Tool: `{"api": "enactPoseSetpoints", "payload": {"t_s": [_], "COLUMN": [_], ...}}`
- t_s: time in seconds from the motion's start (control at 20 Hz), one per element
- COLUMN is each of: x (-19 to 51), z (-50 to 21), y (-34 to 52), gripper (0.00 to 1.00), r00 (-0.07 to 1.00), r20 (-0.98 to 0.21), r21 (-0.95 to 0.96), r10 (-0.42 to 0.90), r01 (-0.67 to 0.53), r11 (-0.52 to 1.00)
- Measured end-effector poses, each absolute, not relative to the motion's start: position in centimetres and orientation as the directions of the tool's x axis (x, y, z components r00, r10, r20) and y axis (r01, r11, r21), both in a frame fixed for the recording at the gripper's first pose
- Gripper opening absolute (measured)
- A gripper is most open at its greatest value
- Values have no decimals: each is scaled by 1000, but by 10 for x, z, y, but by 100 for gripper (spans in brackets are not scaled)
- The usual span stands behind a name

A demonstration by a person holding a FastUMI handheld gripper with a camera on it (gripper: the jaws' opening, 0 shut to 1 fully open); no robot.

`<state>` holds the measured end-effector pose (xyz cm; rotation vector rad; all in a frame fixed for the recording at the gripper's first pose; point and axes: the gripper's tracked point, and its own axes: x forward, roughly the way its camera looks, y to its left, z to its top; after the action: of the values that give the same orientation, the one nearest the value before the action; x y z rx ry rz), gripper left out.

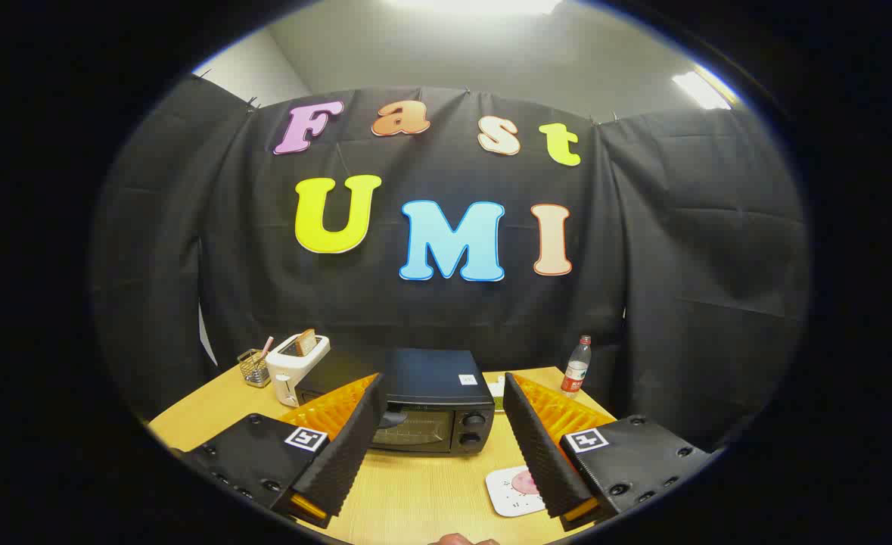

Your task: Open the toaster oven, put the food inside, and close the toaster oven door.

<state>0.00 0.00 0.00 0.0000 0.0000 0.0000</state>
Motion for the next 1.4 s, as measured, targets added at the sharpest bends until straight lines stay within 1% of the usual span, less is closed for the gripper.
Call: {"api": "enactPoseSetpoints", "payload": {"t_s": [0.65,1.05,1.25,1.4], "x": [-7,19,37,49], "z": [12,6,-8,-7], "y": [17,23,31,36], "gripper": [98,98,98,98], "r00": [999,999,997,997], "r20": [4,-39,-80,-77], "r21": [-27,-22,-38,-64], "r10": [32,16,20,23], "r01": [-32,-17,-23,-28], "r11": [999,1000,999,998]}}
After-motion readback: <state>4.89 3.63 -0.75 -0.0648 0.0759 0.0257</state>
